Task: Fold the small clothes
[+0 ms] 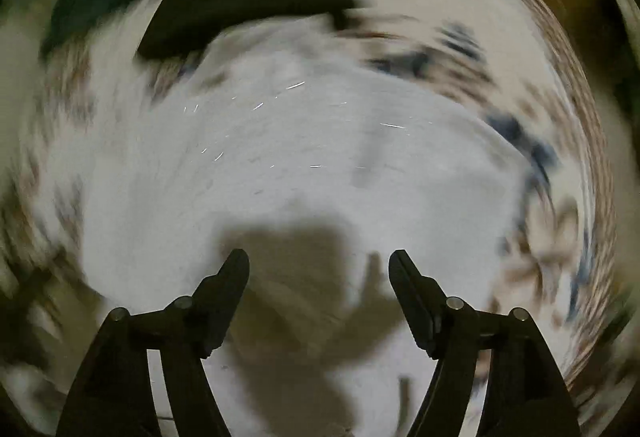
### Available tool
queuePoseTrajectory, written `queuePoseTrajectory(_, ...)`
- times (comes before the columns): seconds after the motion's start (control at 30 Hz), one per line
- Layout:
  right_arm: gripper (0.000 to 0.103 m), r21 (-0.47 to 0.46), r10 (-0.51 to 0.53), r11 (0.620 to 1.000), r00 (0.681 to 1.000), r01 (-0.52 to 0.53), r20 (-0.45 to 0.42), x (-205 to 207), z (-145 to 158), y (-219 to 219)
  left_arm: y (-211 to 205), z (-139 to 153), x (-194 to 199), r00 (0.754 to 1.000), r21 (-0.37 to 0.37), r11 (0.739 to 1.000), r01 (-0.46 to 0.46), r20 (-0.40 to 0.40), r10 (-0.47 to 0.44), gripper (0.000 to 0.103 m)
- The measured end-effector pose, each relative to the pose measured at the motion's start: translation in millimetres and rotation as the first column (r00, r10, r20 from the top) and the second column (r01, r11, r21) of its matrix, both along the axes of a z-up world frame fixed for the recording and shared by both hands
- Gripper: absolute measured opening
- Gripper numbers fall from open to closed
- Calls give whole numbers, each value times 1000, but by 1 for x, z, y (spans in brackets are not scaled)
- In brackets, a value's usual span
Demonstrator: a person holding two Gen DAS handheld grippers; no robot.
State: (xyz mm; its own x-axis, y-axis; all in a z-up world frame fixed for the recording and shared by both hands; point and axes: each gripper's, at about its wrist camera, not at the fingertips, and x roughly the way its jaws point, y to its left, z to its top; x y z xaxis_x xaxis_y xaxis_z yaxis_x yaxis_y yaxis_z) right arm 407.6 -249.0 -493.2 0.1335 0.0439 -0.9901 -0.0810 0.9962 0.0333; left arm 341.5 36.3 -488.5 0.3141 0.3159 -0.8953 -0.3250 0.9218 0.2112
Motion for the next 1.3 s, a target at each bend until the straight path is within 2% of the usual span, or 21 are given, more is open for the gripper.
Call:
queuePoseTrajectory(0.07, 71, -138, 125, 983, 992, -124, -1, -3, -20, 36, -2, -2, 3, 1000, -1, 1000, 15, -6, -15, 88)
queuePoseTrajectory(0.1, 44, -198, 153, 969, 988, -150, -2, -7, -27, 43, -4, -3, 4, 1000, -4, 1000, 21, -9, -21, 88)
queuePoseTrajectory(0.13, 24, -238, 147, 961, 989, -141, 5, -9, -30, 42, -4, -4, 3, 1000, -9, 1000, 26, -9, -26, 88)
queuePoseTrajectory(0.17, 8, -263, 98, 960, 995, -92, 8, -11, -31, 31, -5, -4, 3, 1000, -13, 1000, 29, -7, -29, 88)
queuePoseTrajectory(0.23, 8, -248, -58, 967, 998, 62, 21, -17, -26, -10, -4, -5, 2, 1000, -21, 999, 27, -9, -27, 88)
queuePoseTrajectory(0.33, 9, -188, -256, 951, 966, 246, -30, -38, -17, -84, 0, -9, -2, 1000, -40, 999, 13, -19, -14, 88)
queuePoseTrajectory(0.37, 15, -163, -296, 945, 954, 283, -55, -43, -16, -103, 3, -11, -4, 1000, -49, 999, 5, -27, -6, 88)
queuePoseTrajectory(0.4, 30, -146, -340, 934, 937, 327, -76, -51, -15, -119, 5, -12, -4, 1000, -58, 998, -2, -31, 1, 88)
queuePoseTrajectory(0.47, 47, -86, -432, 902, 896, 424, -108, -69, -8, -154, 9, -13, -6, 999, -67, 998, -14, -34, 12, 88)
queuePoseTrajectory(0.53, 52, 38, -529, 844, 842, 535, -105, -83, 4, -182, 12, -13, -6, 999, -67, 998, -21, -33, 19, 88)
queuePoseTrajectory(0.63, 63, 200, -615, 756, 781, 623, -107, -83, 10, -206, 15, -13, -3, 999, -64, 998, -24, -31, 22, 88)
queuePoseTrajectory(0.73, 64, 268, -610, 728, 775, 630, -164, -68, -3, -195, 17, -11, 2, 1000, -62, 998, -17, -26, 15, 88)
queuePoseTrajectory(0.8, 64, 249, -576, 744, 784, 621, -234, -60, -22, -177, 16, -9, 6, 1000, -55, 998, -5, -19, 4, 88)
queuePoseTrajectory(0.83, 64, 190, -540, 781, 796, 595, -272, -56, -34, -165, 16, -8, 7, 1000, -53, 999, 0, -16, -1, 88)
queuePoseTrajectory(0.87, 51, 156, -512, 811, 813, 564, -277, -54, -35, -150, 15, -7, 8, 1000, -49, 999, 7, -13, -7, 88)
queuePoseTrajectory(0.9, 24, 107, -488, 845, 838, 524, -245, -54, -32, -139, 15, -6, 8, 1000, -46, 999, 11, -9, -12, 88)
queuePoseTrajectory(0.97, 7, 26, -438, 893, 882, 449, -175, -54, -21, -122, 15, -4, 9, 1000, -46, 999, 15, -3, -15, 88)
queuePoseTrajectory(1.13, 6, -22, -396, 918, 918, 396, 12, -64, 32, -103, 19, -3, 11, 1000, -59, 998, 1, 2, -1, 88)
queuePoseTrajectory(1.2, 5, -6, -384, 923, 920, 386, 74, -64, 55, -102, 21, -2, 12, 1000, -68, 998, -9, 5, 9, 88)
queuePoseTrajectory(1.3, 5, 23, -345, 938, 923, 346, 169, -40, 82, -103, 23, -3, 16, 1000, -72, 997, -16, 13, 17, 88)
